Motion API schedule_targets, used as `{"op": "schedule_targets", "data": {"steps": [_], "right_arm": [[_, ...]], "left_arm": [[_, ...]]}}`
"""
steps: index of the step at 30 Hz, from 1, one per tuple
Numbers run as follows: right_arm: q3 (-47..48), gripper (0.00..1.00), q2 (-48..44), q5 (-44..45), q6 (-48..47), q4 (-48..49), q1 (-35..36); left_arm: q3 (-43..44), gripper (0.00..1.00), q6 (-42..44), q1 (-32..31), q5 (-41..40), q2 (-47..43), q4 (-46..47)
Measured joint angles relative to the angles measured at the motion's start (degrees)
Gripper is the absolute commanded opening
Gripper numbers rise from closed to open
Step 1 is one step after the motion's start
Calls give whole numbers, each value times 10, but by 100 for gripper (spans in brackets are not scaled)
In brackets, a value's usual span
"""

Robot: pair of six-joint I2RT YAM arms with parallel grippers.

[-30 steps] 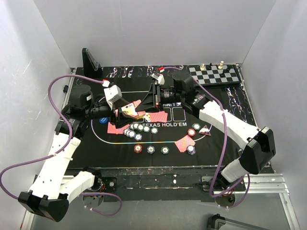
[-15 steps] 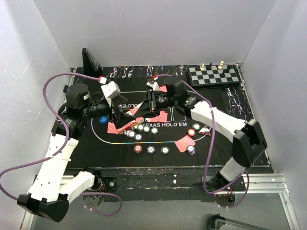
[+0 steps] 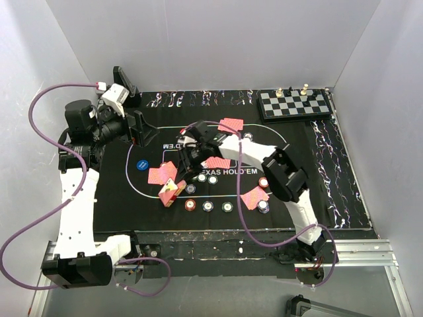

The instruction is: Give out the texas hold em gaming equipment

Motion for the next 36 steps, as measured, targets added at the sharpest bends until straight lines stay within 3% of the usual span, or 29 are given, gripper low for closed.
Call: {"op": "schedule_targets", "data": {"steps": [6,12,14,18,22,36], "right_arm": [[96,2,87,14,-72,-63,57],[101,10,109,15,-104,-84,76],[98,21,109,19,-107,-84,75],[78,55,104,39,-110,-83,74],[50,70,95,58,-110,-88,72],[59,79,-20,155,-156,-160,71]], "left_arm": [[0,98,-10,15,-44,2,-31],[-8,98,-12,23,-69,0,-43],[-16,98,-13,25,-73,-1,-43],[-23,98,-12,25,-82,-3,-44],[-32,98,-9,26,-96,-6,-41],[-54,98,-6,32,-134,-13,-40]]}}
